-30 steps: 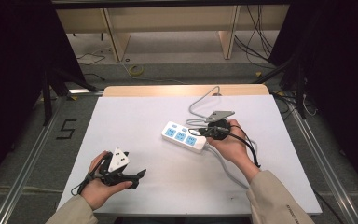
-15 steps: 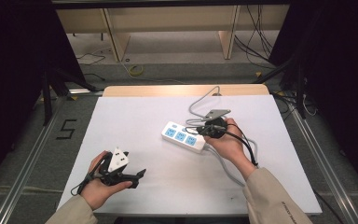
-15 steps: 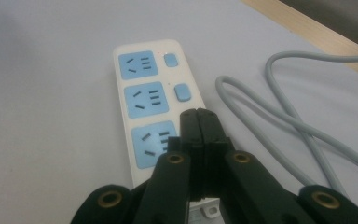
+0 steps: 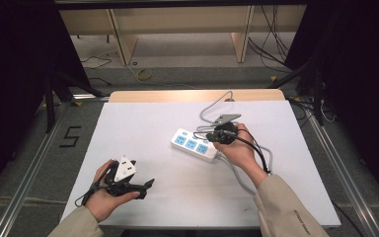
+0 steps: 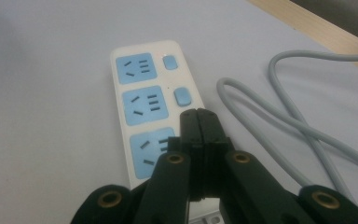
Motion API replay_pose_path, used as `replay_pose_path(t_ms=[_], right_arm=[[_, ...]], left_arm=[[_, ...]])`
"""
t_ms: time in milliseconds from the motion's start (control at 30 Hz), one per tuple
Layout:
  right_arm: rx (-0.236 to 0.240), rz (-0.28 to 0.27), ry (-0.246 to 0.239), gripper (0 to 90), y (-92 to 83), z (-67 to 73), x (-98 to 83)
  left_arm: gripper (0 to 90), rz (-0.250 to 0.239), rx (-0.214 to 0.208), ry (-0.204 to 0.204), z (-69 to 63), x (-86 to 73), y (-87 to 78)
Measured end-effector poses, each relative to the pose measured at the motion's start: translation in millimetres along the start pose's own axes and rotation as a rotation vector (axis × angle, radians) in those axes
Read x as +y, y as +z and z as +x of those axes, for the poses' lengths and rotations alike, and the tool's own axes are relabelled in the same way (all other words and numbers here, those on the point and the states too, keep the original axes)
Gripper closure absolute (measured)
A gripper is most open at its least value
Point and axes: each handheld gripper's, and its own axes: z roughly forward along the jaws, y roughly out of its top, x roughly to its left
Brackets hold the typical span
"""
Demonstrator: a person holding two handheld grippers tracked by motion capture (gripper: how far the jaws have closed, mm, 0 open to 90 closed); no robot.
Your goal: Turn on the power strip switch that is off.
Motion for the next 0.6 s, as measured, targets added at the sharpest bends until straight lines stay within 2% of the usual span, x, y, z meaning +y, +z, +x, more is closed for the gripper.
replay_pose_path(t_ms=[600], right_arm=[[-0.002, 0.018, -0.002, 90.0, 12.6, 0.0, 10.3]], left_arm=[[13.8, 0.002, -0.005, 0.008, -0.1, 0.4, 0.1]])
